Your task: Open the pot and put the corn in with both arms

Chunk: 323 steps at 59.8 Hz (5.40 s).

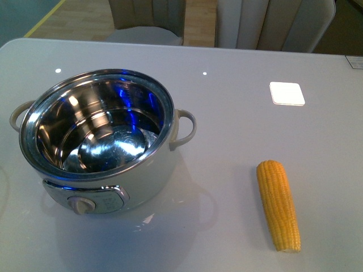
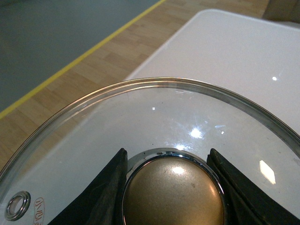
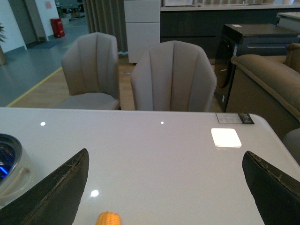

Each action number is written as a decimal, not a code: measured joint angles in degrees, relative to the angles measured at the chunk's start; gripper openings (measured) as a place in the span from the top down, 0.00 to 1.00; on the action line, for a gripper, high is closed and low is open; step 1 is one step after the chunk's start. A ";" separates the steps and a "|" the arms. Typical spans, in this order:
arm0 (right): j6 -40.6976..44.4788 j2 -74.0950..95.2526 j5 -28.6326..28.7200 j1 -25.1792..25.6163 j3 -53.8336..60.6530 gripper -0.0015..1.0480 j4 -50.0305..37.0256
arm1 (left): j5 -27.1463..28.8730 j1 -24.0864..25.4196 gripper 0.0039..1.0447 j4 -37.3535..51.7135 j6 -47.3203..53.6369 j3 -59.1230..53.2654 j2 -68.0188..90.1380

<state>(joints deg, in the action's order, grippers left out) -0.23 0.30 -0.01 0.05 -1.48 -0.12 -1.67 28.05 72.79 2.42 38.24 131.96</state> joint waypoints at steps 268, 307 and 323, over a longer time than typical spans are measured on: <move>0.02 -0.04 0.00 0.00 0.00 0.08 0.04 | 1.68 -27.91 0.58 -72.72 -3.02 -37.57 -131.60; 1.88 2.03 2.64 0.57 -1.33 0.08 4.00 | 1.68 -27.91 0.06 -72.72 -2.91 -37.57 -131.60; 9.73 39.76 7.10 -2.69 -13.66 0.08 26.08 | 1.70 -27.91 0.06 -72.76 -2.89 -37.57 -131.64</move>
<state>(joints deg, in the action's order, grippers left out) 9.50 40.05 7.09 -2.63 -15.14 25.96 0.03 0.14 0.03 -0.47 0.67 0.32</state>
